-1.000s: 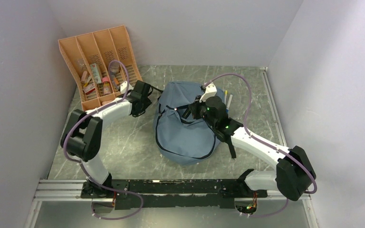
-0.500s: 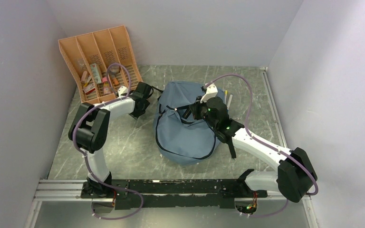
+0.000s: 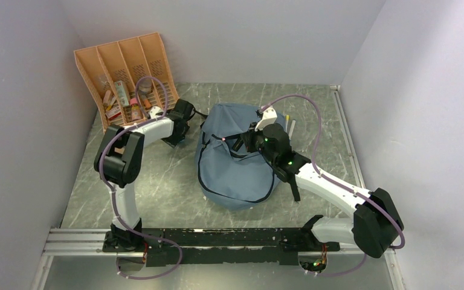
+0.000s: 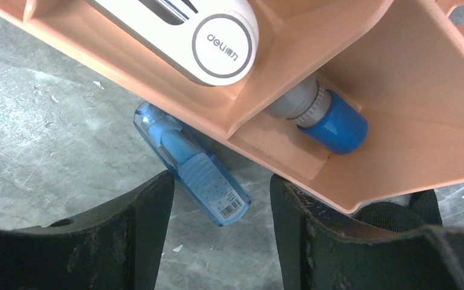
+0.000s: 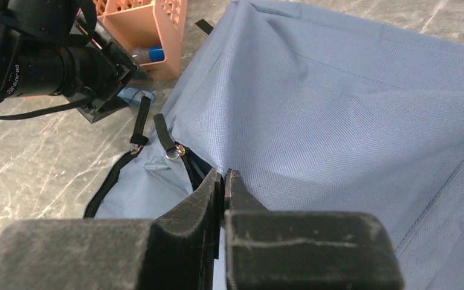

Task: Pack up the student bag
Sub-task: Pick up the stationery from the center of the board, then place the stationery in the student bag, then pick up the stationery from the center of the board.

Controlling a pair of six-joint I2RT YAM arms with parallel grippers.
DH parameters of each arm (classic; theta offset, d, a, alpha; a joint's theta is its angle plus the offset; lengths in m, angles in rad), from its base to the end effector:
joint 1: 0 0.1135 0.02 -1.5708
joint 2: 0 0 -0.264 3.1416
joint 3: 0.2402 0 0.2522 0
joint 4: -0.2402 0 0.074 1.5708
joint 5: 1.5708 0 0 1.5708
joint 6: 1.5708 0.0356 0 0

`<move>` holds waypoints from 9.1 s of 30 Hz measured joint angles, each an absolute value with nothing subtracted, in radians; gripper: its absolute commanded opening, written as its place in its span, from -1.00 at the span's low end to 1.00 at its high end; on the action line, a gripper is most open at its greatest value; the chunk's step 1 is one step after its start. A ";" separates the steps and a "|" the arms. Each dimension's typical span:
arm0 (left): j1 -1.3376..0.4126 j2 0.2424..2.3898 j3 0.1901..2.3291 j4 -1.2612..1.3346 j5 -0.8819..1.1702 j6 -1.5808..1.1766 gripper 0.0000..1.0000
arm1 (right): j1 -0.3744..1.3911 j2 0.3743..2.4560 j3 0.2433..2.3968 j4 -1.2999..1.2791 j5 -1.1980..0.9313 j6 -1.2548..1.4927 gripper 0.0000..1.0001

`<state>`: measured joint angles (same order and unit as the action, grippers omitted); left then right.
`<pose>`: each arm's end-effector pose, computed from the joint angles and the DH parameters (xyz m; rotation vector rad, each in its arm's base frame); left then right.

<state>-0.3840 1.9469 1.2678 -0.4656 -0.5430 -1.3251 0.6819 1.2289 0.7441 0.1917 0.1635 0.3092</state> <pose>0.3670 -0.1285 0.1567 -1.2478 2.1264 0.0482 0.2215 0.1724 0.2696 -0.2372 1.8793 0.5315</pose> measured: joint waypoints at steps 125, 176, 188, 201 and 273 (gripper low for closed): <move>-0.802 1.601 0.976 0.287 0.121 -0.675 -0.90 | 0.683 1.143 0.772 0.144 0.262 0.282 -1.00; -0.826 1.505 0.904 0.154 -0.131 -0.713 -0.25 | 0.681 1.249 0.793 0.208 0.194 0.329 -1.00; -0.826 1.325 0.673 0.111 -0.183 -0.695 -0.37 | 0.704 1.503 0.959 0.265 0.086 0.301 -1.00; -0.826 1.264 0.563 0.112 -0.179 -0.719 -0.40 | 0.802 1.619 1.062 0.304 0.029 0.278 -1.00; -0.532 1.488 0.755 0.591 0.471 0.370 -0.15 | 0.745 1.403 0.804 0.420 -0.123 -0.379 -0.94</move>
